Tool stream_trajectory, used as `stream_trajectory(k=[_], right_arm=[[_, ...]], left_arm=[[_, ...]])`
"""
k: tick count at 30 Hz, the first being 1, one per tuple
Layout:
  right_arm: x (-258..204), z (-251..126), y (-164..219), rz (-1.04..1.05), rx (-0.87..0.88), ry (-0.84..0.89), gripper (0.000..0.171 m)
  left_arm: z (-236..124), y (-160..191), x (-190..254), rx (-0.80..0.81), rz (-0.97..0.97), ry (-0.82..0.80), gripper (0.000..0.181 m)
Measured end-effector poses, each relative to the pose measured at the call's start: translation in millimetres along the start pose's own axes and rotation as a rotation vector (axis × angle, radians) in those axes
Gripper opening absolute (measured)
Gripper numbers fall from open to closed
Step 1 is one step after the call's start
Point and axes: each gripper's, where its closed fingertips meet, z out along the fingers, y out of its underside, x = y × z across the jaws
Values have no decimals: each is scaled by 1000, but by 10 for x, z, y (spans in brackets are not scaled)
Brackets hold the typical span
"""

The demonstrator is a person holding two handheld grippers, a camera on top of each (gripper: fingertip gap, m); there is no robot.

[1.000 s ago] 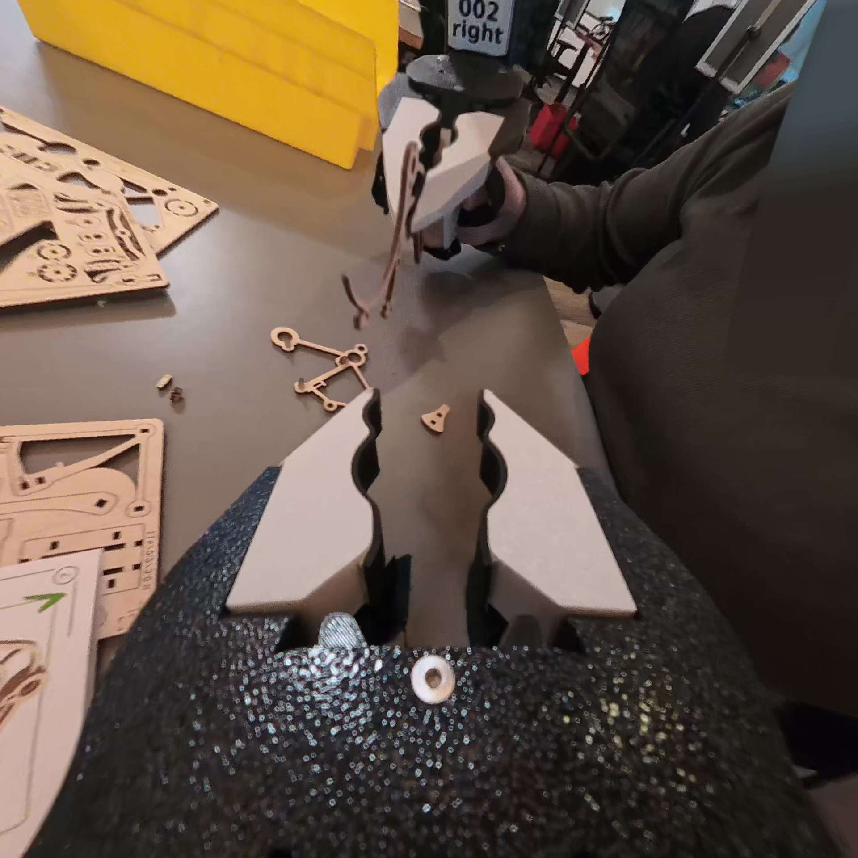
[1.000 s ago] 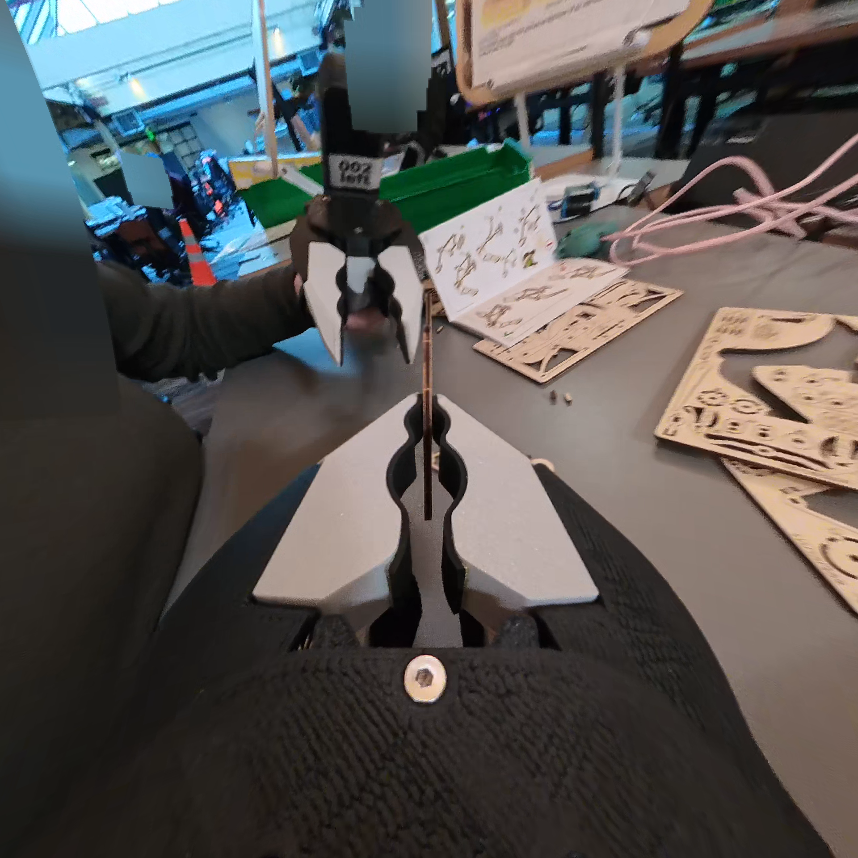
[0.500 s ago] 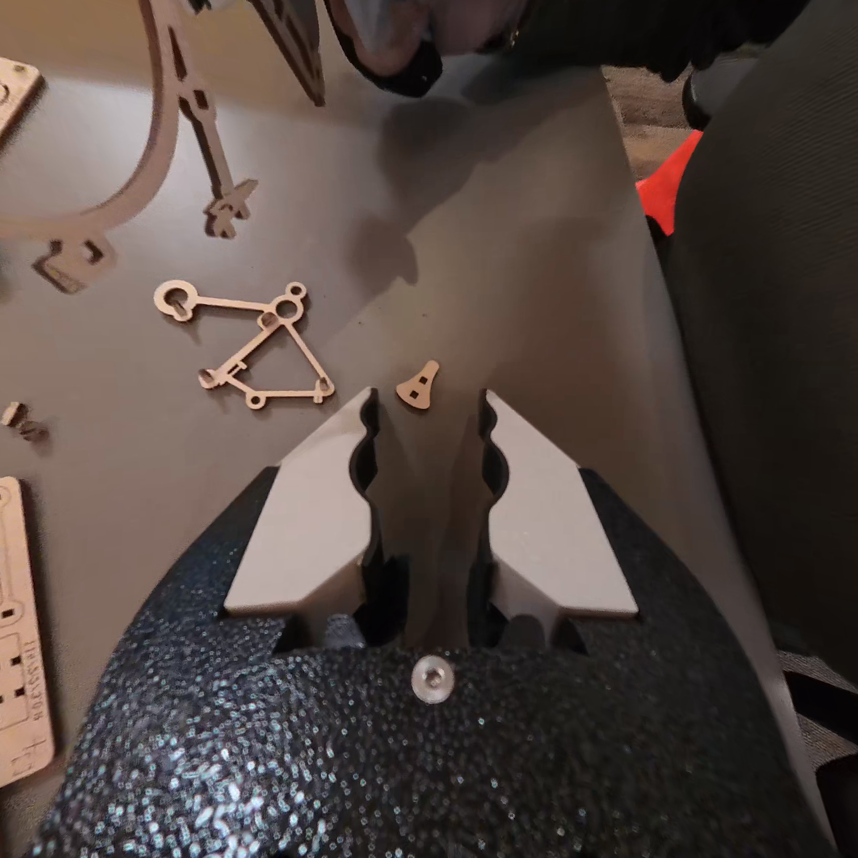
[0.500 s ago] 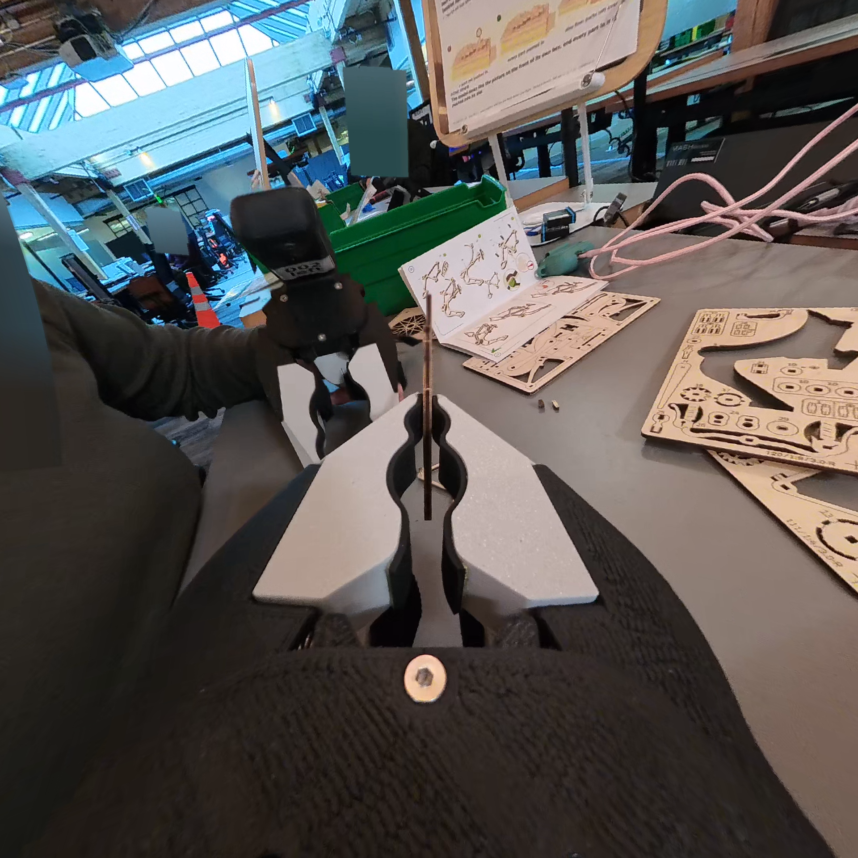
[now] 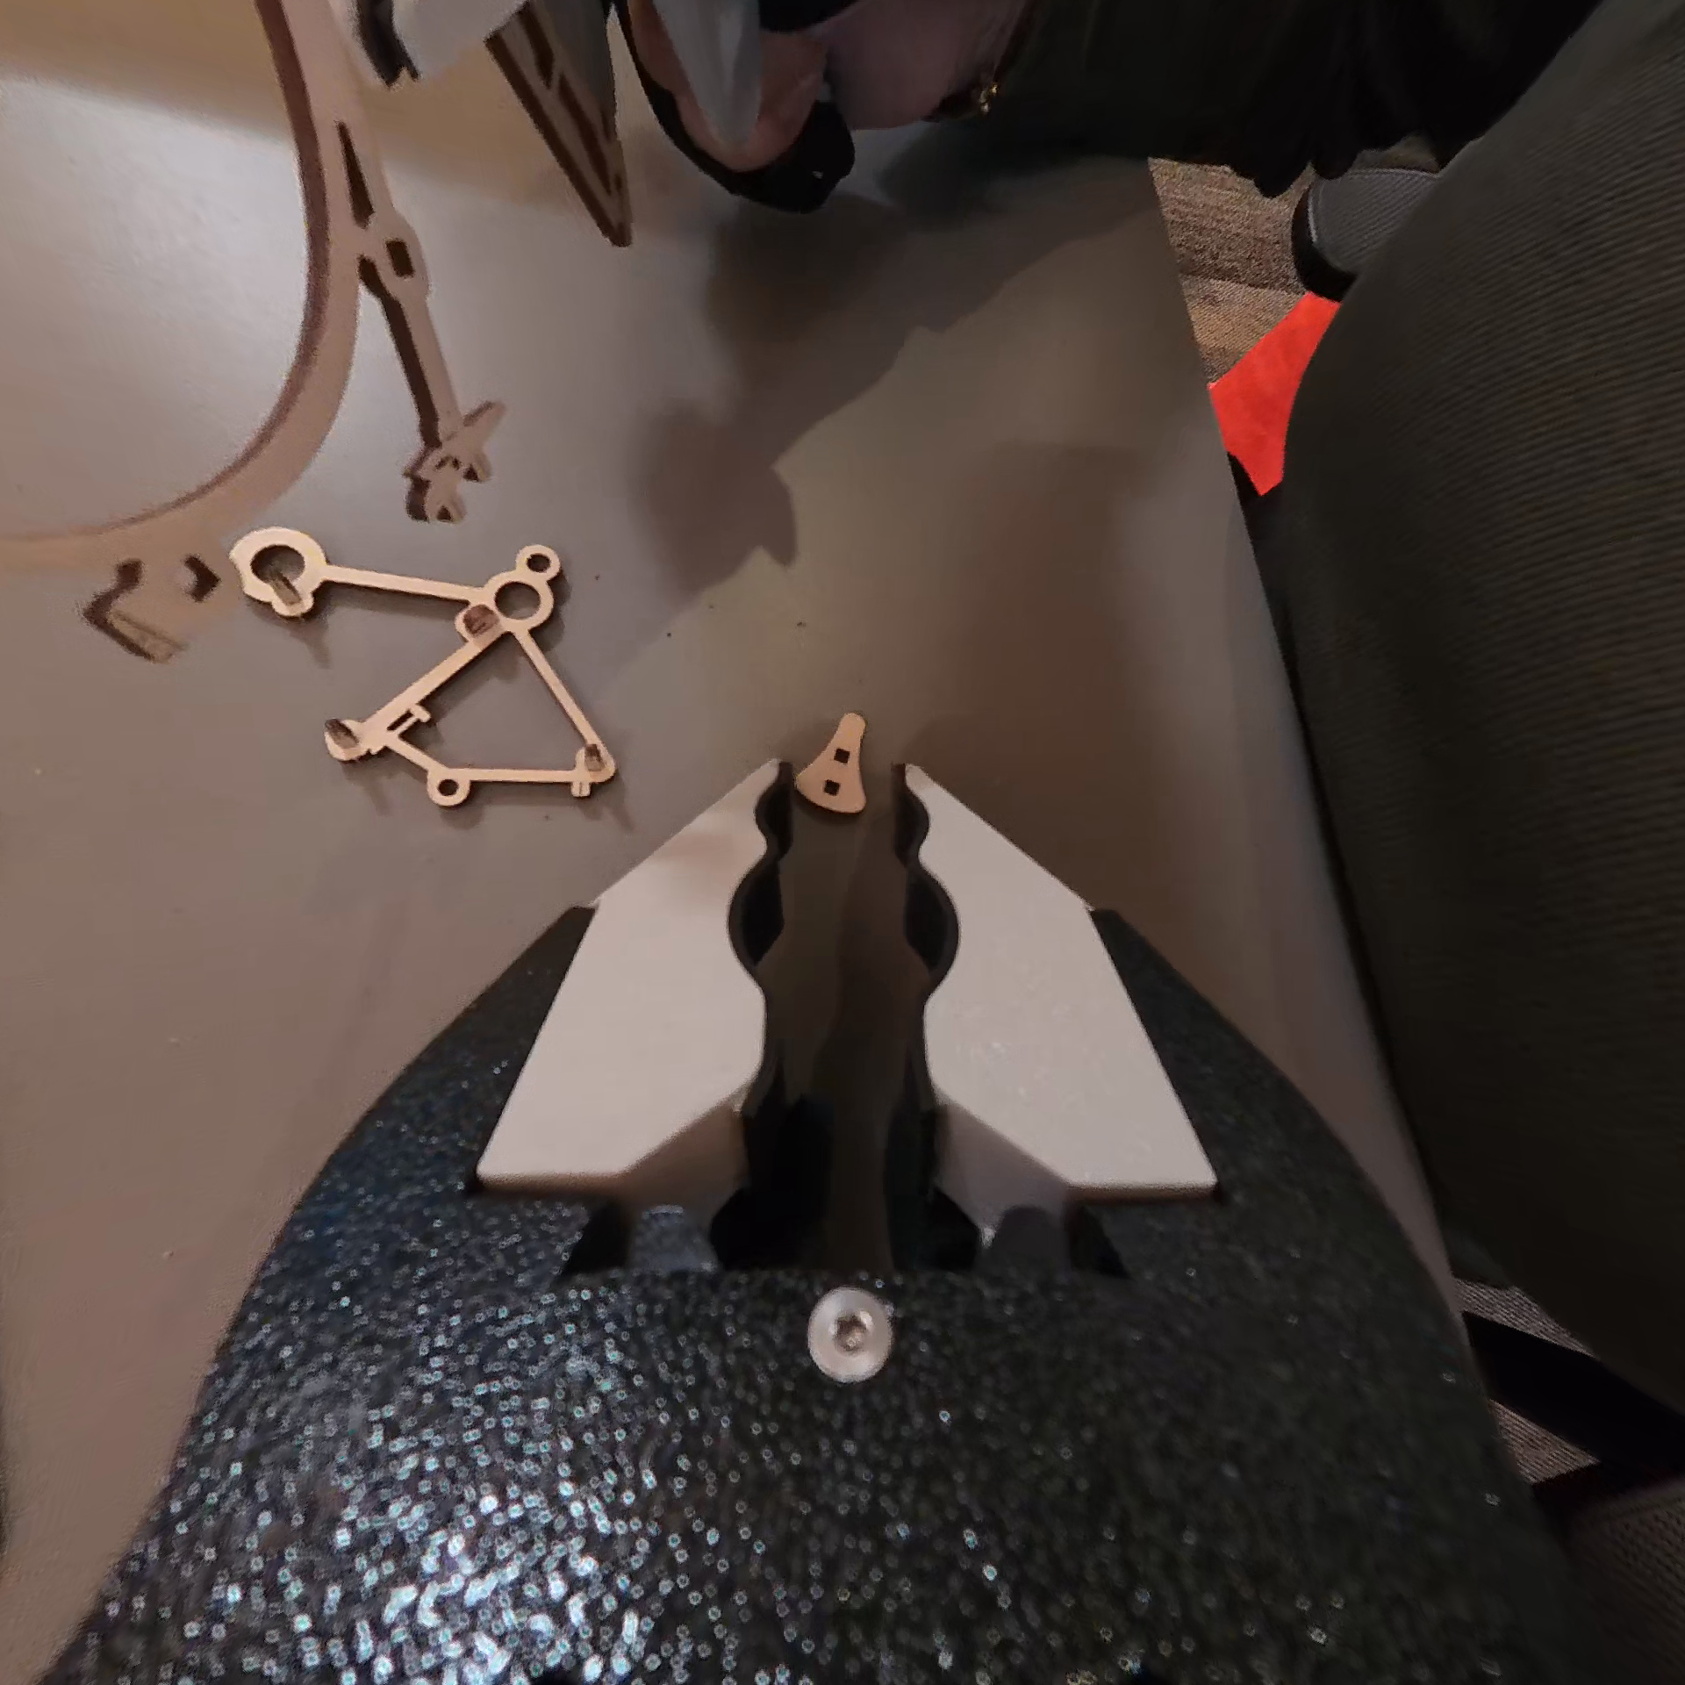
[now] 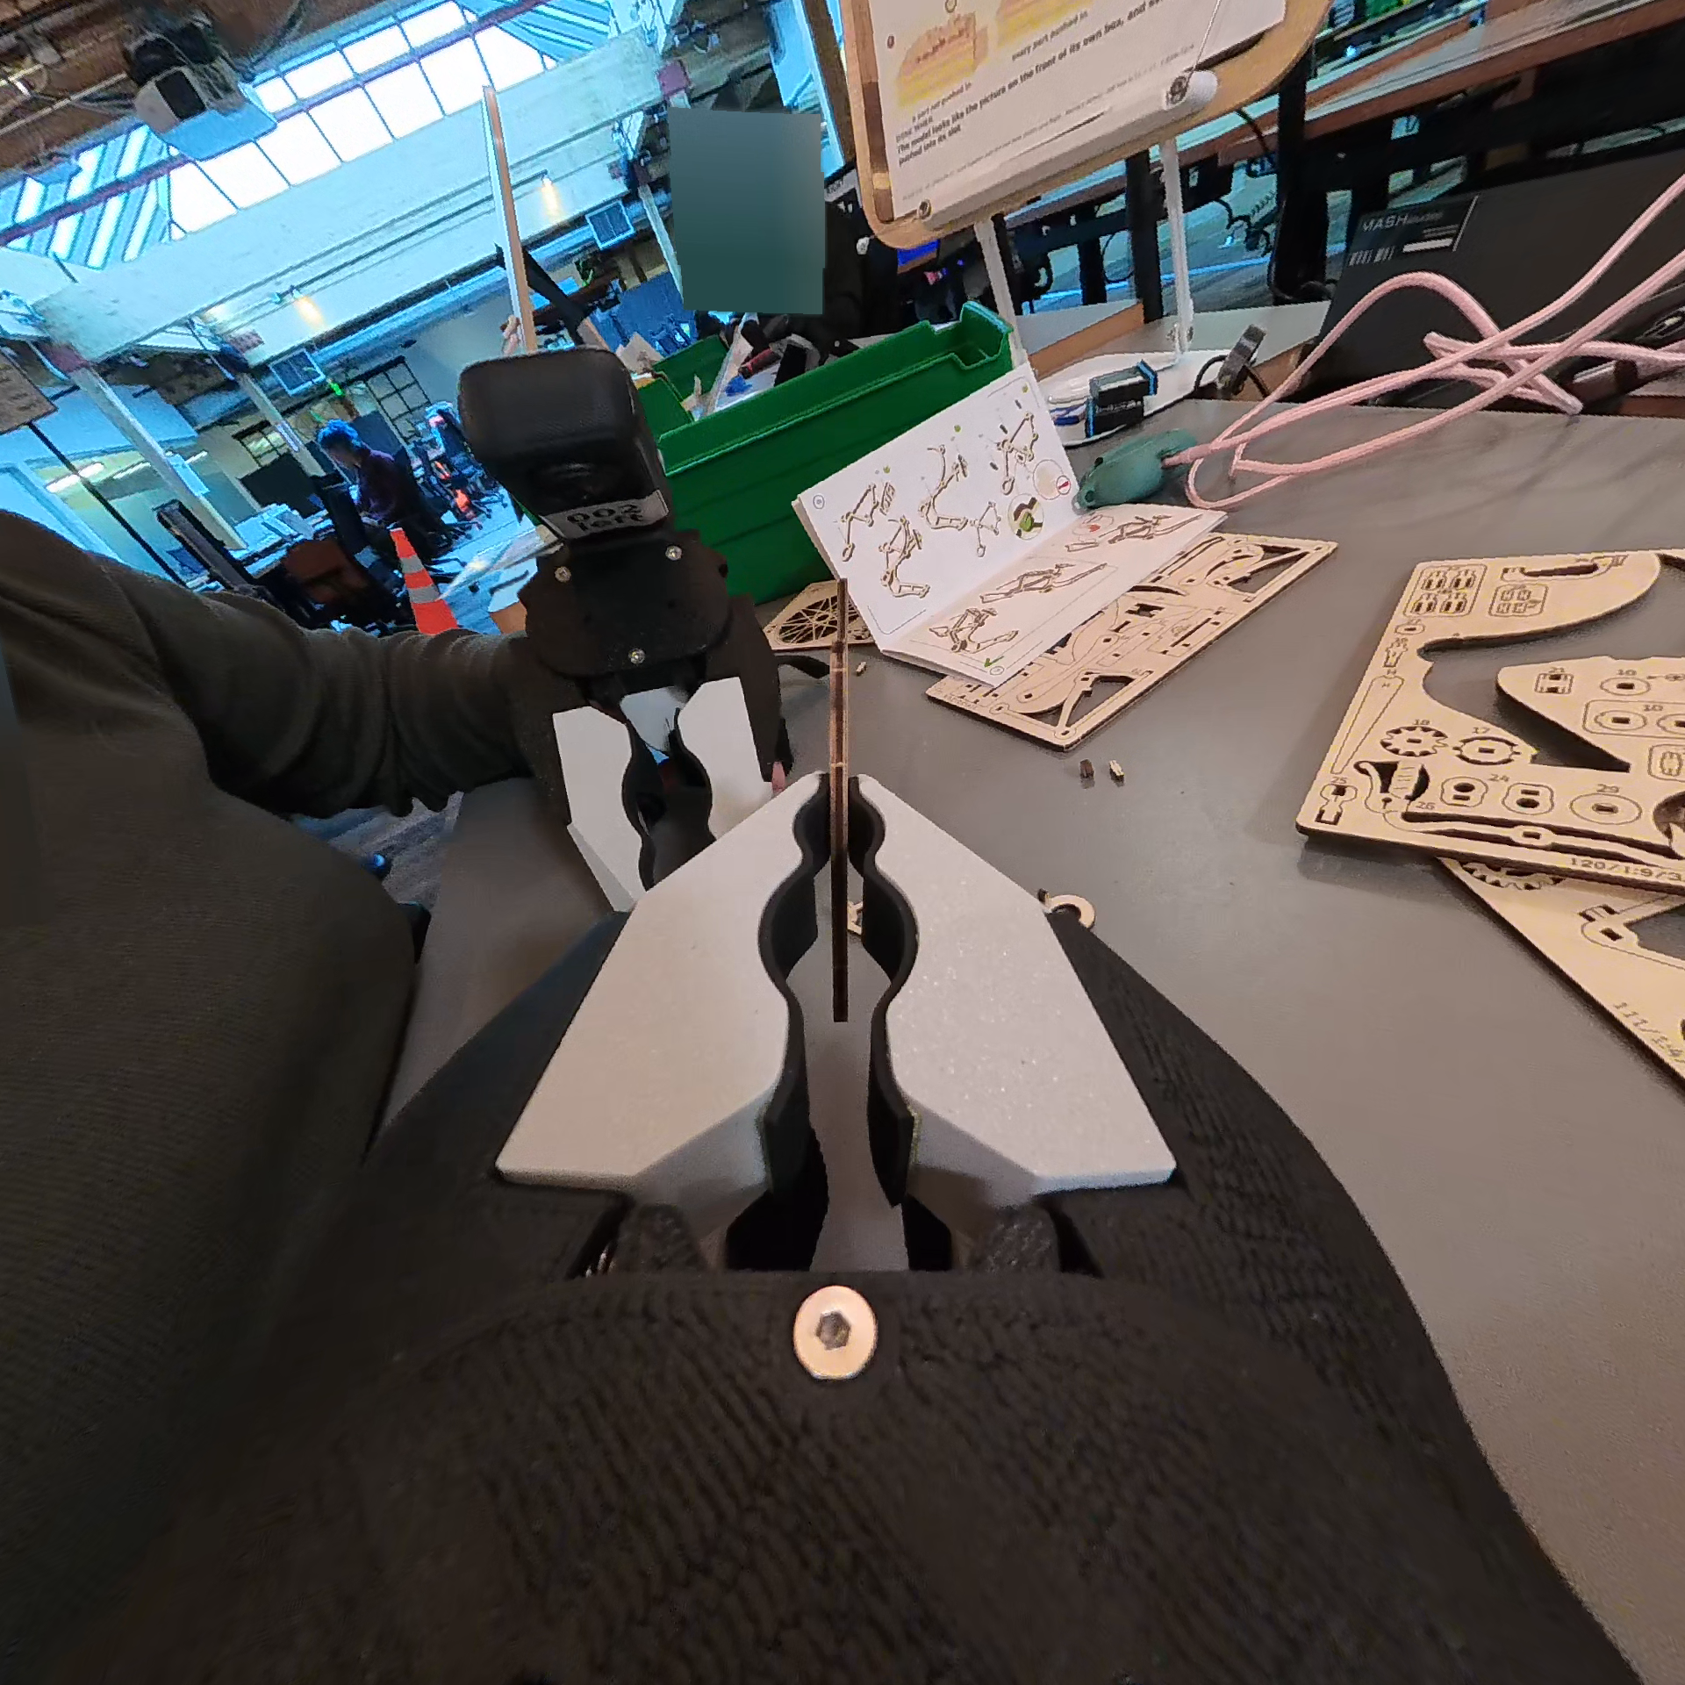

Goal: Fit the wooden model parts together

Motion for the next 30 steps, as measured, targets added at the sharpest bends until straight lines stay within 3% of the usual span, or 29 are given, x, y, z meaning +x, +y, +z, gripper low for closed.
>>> stream_trajectory(k=[1, 6, 10, 16, 23, 26, 30], right_arm=[[5, 0, 0, 7, 1, -2, 0], [14, -8, -22, 25, 17, -12, 0], [-66, -27, -97, -97, 47, -16, 0], [-276, -57, -169, -673, 67, 99, 0], [-276, -79, -119, -1465, -44, 421, 0], [-281, -75, -108, -1609, -83, 486, 0], [-281, -64, -78, -1634, -100, 489, 0]], left_arm=[[-7, 5, 4, -3, -2, -1, 18], [-153, -122, -18, 80, 47, -50, 18], [-373, -253, -138, 200, 171, -180, 19], [-660, -339, -364, 355, 392, -443, 20], [-903, -438, -493, 492, 490, -652, 25], [-1004, -488, -469, 556, 502, -676, 25], [-1033, -496, -436, 592, 505, -651, 19]])
